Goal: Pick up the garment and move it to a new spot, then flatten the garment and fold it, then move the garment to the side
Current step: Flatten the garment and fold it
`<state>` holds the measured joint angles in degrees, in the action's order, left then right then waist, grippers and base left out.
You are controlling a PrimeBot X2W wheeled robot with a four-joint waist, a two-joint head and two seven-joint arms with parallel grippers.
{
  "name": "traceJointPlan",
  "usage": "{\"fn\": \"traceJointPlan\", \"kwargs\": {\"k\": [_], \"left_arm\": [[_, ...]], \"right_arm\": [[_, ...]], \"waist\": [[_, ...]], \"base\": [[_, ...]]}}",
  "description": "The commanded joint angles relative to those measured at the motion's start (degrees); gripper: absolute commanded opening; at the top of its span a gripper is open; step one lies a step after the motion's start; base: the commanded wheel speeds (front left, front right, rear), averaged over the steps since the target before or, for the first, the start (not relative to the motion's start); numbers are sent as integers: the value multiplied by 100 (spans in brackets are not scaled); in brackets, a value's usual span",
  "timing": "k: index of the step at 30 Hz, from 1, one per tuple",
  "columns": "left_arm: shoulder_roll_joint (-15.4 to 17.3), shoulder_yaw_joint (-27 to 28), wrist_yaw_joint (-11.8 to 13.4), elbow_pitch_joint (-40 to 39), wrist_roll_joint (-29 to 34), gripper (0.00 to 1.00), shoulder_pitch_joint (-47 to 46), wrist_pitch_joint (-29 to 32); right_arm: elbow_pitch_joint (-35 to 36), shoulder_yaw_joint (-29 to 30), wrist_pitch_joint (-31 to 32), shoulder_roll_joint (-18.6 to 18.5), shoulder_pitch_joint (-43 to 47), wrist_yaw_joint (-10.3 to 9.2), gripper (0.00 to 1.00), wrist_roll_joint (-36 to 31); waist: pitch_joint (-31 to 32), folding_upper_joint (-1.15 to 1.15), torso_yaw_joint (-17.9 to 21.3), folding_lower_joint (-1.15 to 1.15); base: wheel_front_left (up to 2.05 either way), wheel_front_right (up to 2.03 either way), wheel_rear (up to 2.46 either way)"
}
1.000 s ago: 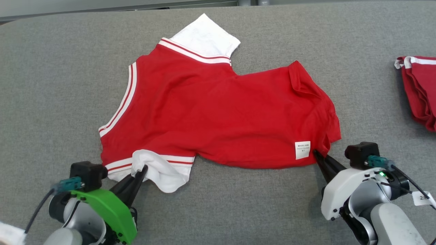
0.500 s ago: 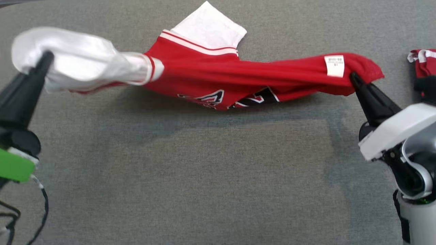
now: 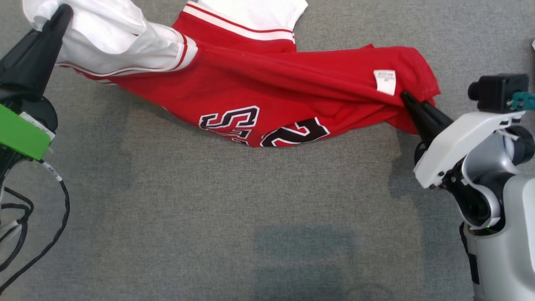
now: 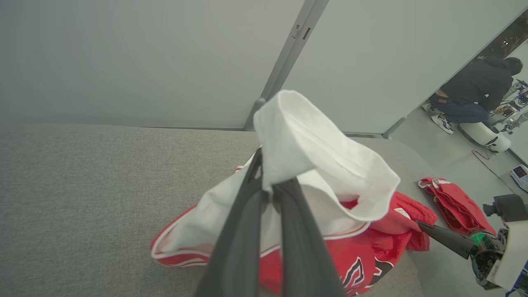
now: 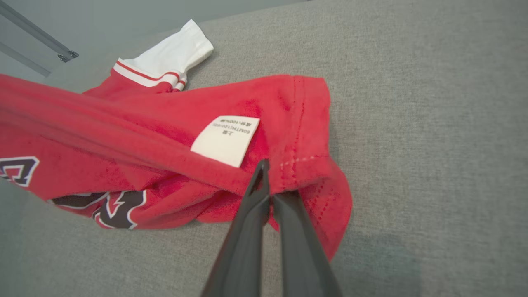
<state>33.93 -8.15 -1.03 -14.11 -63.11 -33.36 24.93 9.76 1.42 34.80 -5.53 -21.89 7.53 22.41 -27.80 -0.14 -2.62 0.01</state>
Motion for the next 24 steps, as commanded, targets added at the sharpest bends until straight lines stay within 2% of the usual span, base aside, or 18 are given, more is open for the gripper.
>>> {"fn": "traceJointPlan", "kwargs": {"k": [1,7,8,9,11,21,24], "left_arm": [[-7,0,-51,83,55,0,120,-60],[78,114,-152,240,45,0,361,-215],[84,120,-154,245,49,0,371,-229],[85,129,-153,249,71,0,372,-252],[86,126,-155,265,102,0,399,-275],[76,91,-118,284,116,0,484,-295],[76,103,-115,302,113,0,496,-306]], "right_arm": [[-102,-32,-104,5,148,-8,0,-50],[-360,-337,-465,-64,250,-8,0,-32],[-360,-354,-506,-81,220,-8,16,-26],[-368,-398,-520,-114,202,-8,27,-26],[-345,-425,-573,-157,174,-8,37,-33],[-147,-381,-524,-195,68,-6,39,-17],[-134,-338,-527,-190,42,-5,35,-39]], "waist": [[-111,14,53,-1],[-142,14,89,-1],[-131,14,88,-1],[-116,14,87,-1],[-88,14,85,-1],[-12,14,82,-1],[-10,14,75,-1]], "base": [[0,0,0],[0,0,0],[0,0,0],[0,0,0],[0,0,0],[0,0,0],[0,0,0]]}}
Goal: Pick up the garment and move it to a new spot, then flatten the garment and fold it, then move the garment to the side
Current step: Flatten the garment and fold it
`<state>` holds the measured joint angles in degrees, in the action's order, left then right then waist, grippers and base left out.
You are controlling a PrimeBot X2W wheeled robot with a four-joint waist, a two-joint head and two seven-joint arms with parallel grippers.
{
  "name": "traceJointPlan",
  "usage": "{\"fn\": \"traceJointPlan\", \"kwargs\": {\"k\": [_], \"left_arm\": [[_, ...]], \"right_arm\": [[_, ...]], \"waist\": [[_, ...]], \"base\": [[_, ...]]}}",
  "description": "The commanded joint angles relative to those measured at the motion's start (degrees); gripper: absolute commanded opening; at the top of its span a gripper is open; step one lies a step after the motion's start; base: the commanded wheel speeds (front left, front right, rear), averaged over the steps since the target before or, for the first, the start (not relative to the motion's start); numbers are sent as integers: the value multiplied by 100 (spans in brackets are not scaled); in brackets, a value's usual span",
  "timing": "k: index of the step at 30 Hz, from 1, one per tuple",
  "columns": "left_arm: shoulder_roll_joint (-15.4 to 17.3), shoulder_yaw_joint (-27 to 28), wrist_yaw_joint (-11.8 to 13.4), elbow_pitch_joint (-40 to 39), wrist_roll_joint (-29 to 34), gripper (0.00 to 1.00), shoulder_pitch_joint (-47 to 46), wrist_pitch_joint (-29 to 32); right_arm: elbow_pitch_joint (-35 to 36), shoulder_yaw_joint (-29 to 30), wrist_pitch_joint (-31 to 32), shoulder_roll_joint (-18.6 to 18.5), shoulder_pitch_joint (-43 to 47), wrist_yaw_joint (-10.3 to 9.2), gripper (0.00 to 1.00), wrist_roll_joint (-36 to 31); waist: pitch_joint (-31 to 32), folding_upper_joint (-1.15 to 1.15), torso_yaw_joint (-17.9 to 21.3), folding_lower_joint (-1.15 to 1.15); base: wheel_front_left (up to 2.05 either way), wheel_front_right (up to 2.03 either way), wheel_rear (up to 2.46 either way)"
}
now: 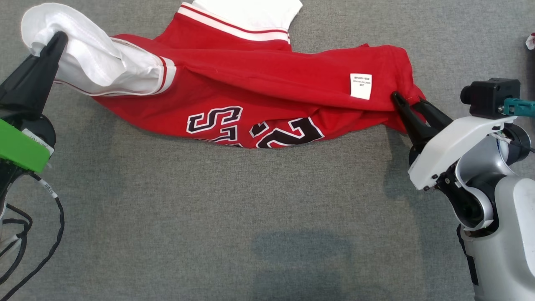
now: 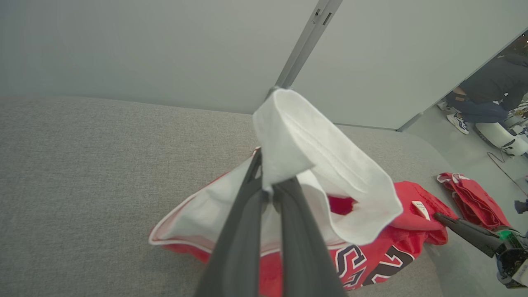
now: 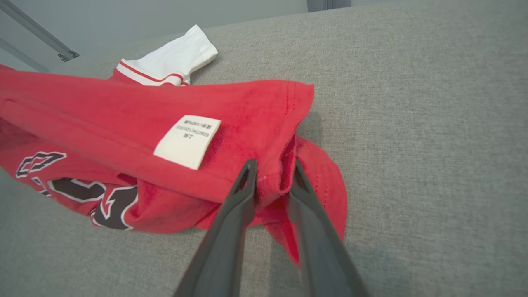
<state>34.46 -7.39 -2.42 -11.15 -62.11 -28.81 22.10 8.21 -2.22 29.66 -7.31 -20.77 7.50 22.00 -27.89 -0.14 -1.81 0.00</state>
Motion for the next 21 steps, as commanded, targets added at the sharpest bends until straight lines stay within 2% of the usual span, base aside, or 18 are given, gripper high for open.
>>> {"fn": "traceJointPlan", "kwargs": {"k": [1,3,4,5,10,14,18,21], "left_arm": [[21,23,23,9,18,0,43,-30],[2,22,26,20,17,0,47,-49],[2,22,26,20,17,0,47,-49],[-1,18,26,24,23,0,56,-50],[71,102,52,22,14,0,98,-72],[167,280,103,-77,-65,0,149,-91],[288,504,191,-228,-133,0,220,-77],[402,600,191,-263,-153,0,92,-23]], "right_arm": [[13,21,-10,-25,-75,-2,31,-15],[3,26,-39,-13,-88,-2,9,16],[3,26,-39,-13,-88,-2,9,16],[1,8,-37,-19,-90,-2,0,-1],[188,-1,81,-25,-146,-1,0,53],[603,51,312,-94,-135,-1,0,111],[1110,261,491,-165,-230,-2,0,246],[1230,393,692,-185,-465,-2,0,346]], "waist": [[-2,14,-11,0],[0,14,-20,0],[0,14,-20,0],[6,14,-24,0],[86,14,-9,0],[198,14,63,0],[297,14,154,0],[302,14,174,0]], "base": [[0,0,0],[0,0,0],[0,0,0],[0,0,0],[0,0,0],[0,0,0],[0,0,0],[0,0,0]]}}
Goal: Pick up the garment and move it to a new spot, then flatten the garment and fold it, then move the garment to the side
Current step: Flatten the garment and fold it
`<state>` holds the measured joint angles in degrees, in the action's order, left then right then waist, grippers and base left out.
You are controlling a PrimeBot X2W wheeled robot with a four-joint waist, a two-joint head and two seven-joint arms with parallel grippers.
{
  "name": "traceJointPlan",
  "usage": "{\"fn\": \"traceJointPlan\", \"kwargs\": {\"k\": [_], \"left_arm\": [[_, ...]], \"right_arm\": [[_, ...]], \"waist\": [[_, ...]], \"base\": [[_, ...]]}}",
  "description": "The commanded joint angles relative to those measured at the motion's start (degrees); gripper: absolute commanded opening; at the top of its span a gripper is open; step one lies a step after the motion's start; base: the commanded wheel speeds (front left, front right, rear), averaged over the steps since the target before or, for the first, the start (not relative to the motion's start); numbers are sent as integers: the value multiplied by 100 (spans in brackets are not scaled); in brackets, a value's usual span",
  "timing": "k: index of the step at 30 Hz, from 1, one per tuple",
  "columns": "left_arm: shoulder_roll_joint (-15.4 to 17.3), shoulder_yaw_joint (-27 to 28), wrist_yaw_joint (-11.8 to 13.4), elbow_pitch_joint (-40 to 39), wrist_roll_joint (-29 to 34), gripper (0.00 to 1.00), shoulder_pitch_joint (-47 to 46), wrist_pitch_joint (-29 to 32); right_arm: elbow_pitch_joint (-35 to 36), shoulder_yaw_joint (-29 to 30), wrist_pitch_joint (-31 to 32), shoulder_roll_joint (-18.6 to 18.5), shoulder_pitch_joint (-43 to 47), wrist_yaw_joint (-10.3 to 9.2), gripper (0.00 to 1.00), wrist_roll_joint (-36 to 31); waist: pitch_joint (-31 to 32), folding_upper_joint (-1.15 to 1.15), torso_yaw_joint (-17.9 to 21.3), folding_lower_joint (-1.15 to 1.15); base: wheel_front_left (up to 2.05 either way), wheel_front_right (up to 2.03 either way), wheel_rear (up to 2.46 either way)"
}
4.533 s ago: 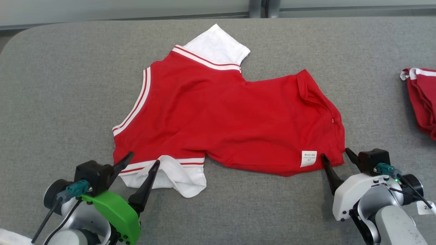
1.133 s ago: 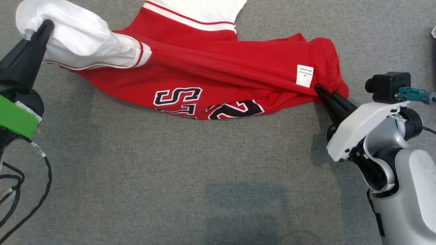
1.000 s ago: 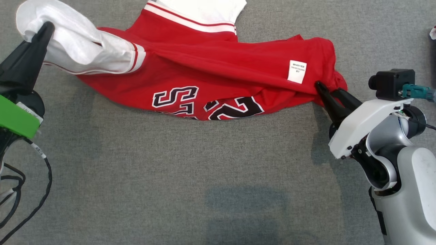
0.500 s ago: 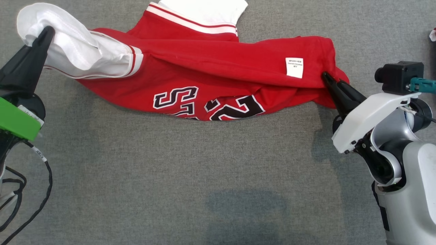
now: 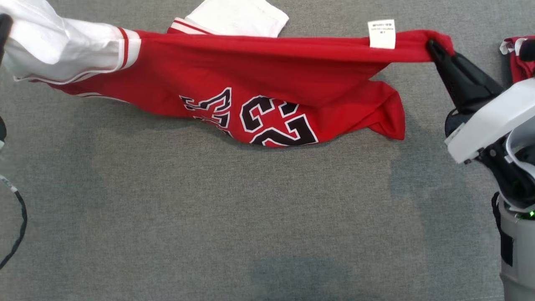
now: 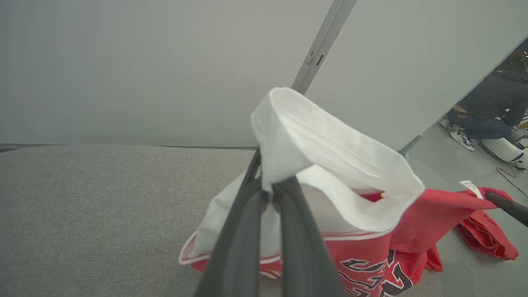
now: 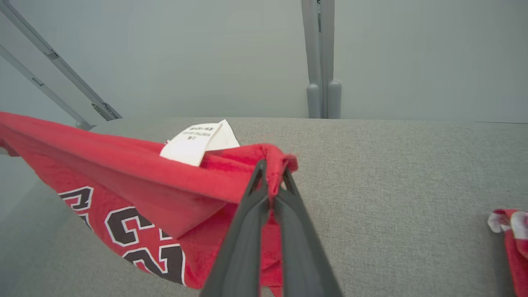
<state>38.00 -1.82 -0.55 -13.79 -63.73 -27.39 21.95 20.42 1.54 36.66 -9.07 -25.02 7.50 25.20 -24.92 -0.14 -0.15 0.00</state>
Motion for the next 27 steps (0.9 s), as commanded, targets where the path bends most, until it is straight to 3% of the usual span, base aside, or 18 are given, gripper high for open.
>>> {"fn": "traceJointPlan", "kwargs": {"k": [1,4,9,15,19,23,27], "left_arm": [[71,56,-2,12,9,0,-166,9],[114,-32,-29,171,85,0,-705,89],[-205,-550,-184,1087,337,0,-2325,123],[-794,-1084,-444,3009,1152,0,-4393,-615],[-901,-1367,-613,3889,1959,0,-5769,-1842],[-1076,-1392,-690,4361,2028,0,-6914,-3229],[-859,-2047,-696,4351,1880,0,-7321,-3651]], "right_arm": [[-15,71,46,26,-189,-2,0,79],[-274,213,176,33,-843,-2,0,-44],[-1303,507,30,338,-2624,-2,0,-515],[-3473,1166,-1399,565,-4981,-7,0,-2013],[-4726,1257,-2688,596,-6476,-6,0,-1632],[-5599,896,-3835,592,-7672,-7,0,-1187],[-6165,319,-4402,610,-8040,-1,0,-628]], "waist": [[-15,14,-4,0],[-180,14,-92,0],[-587,14,-381,0],[-735,14,-477,0],[-881,14,-454,0],[-1321,14,-380,0],[-1553,14,-234,0]], "base": [[0,0,0],[0,0,0],[0,0,0],[0,0,0],[0,0,0],[0,0,0],[0,0,0]]}}
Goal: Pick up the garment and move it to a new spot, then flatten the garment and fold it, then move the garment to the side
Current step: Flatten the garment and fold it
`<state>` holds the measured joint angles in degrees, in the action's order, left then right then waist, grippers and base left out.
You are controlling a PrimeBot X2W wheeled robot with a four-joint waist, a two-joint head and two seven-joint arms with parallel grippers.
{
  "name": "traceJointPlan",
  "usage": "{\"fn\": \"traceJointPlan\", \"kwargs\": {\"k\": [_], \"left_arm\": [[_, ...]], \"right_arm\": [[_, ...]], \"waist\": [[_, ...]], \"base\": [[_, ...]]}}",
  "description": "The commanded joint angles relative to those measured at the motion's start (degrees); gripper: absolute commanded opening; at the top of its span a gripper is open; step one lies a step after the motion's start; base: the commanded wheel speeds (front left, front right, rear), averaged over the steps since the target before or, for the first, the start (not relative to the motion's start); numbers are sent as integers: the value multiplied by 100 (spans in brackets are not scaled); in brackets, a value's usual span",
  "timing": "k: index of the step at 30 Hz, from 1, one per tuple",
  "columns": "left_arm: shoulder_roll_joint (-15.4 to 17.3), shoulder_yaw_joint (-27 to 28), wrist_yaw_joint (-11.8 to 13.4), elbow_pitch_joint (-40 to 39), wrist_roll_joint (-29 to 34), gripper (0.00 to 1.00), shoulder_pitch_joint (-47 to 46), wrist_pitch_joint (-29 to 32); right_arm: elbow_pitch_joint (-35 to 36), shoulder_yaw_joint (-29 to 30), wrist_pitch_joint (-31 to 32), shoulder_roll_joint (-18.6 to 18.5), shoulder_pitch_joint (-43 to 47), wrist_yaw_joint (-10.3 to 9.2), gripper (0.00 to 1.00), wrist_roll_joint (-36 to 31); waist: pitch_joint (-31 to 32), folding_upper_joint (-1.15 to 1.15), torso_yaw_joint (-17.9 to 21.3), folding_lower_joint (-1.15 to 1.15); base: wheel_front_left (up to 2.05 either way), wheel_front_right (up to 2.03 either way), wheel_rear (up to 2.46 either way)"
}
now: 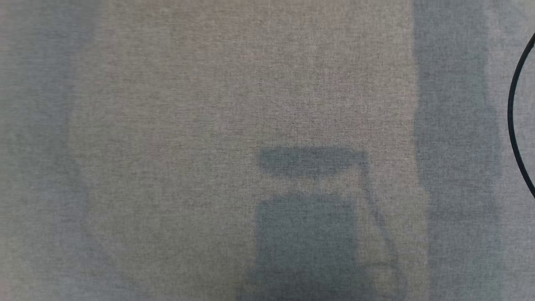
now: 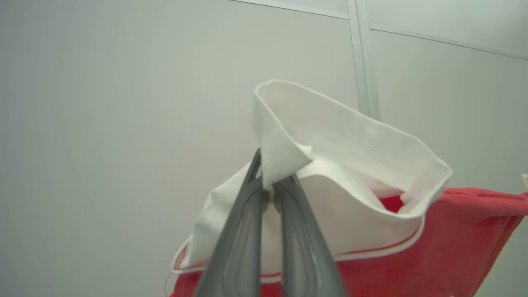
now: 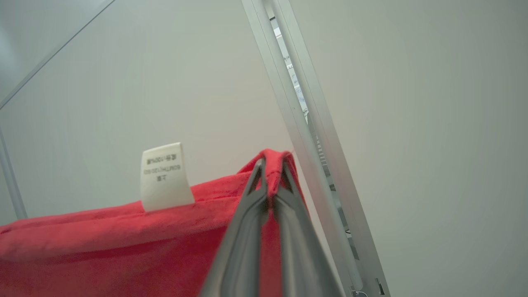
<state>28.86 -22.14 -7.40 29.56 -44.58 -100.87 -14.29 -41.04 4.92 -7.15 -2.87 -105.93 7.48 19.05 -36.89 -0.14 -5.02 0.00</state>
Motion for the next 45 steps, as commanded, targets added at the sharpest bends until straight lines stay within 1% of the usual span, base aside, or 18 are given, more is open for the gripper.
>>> {"fn": "traceJointPlan", "kwargs": {"k": [1,4,8,11,13,17,18,23,25,29,31,34,35,38,41,42,44,45], "left_arm": [[125,-236,-13,-34,-112,0,73,-57],[330,-922,-14,-86,-360,0,572,-87],[670,-1621,-15,-450,-601,0,1544,-92],[884,-1864,-7,-704,-730,0,2480,-94],[926,-1744,-7,-877,-860,0,3028,-95],[925,-1378,-7,-1269,-977,0,4103,-94],[929,-1375,-8,-1375,-937,0,4382,-94],[842,-937,-8,-1896,-799,0,5735,-95],[778,-837,-8,-2052,-765,0,6419,-94],[784,-591,-6,-2440,-601,0,7722,-95],[605,-408,-4,-2677,-695,0,8483,-94],[431,-178,-3,-3010,-616,0,9514,-91],[317,-85,-3,-3114,-573,0,9838,-92],[-191,312,1,-3403,-483,0,10735,-91],[-637,557,1,-3680,-334,0,11369,-92],[-637,557,1,-3680,-334,0,11369,-92],[-878,611,0,-3833,-312,0,11651,-92],[-970,628,0,-3895,-416,0,11748,-91]], "right_arm": [[-85,-185,-62,-5,133,2,0,68],[-174,-522,-81,-18,766,1,0,270],[17,-637,-3,-17,1867,1,0,441],[265,-685,55,-7,3017,2,0,580],[584,-667,139,-13,3626,2,0,706],[1463,-647,453,-180,4896,1,0,936],[1681,-657,507,-237,5203,1,0,969],[2707,-388,868,-408,6653,1,0,1205],[3011,-237,1014,-400,7276,-1,0,1286],[3607,-56,1351,-337,8436,-2,0,1423],[3862,55,1481,-325,9011,-4,0,1495],[4171,260,1633,-302,9823,-3,0,1544],[4255,350,1657,-282,10073,-3,0,1555],[4450,554,1707,-224,10785,-4,0,1645],[4636,689,1706,-172,11441,-4,0,1781],[4636,689,1706,-172,11441,-4,0,1781],[4796,735,1705,-140,11720,-4,0,1886],[4876,781,1679,-125,11783,-4,0,1948]], "waist": [[-414,14,275,0],[-451,14,317,0],[-420,14,408,0],[-294,14,481,0],[-215,14,493,0],[-134,14,459,0],[-45,14,456,0],[569,14,436,0],[860,14,437,0],[1405,14,501,0],[1626,14,534,0],[1829,14,551,0],[1860,14,556,0],[1914,14,556,0],[1916,14,502,0],[1916,14,502,0],[1874,14,480,0],[1848,14,498,0]], "base": [[0,0,0],[0,0,0],[0,0,0],[0,0,0],[0,0,0],[0,0,0],[0,0,0],[0,0,0],[0,0,0],[0,0,0],[0,0,0],[0,0,0],[0,0,0],[0,0,0],[0,0,0],[0,0,0],[0,0,0],[0,0,0]]}}
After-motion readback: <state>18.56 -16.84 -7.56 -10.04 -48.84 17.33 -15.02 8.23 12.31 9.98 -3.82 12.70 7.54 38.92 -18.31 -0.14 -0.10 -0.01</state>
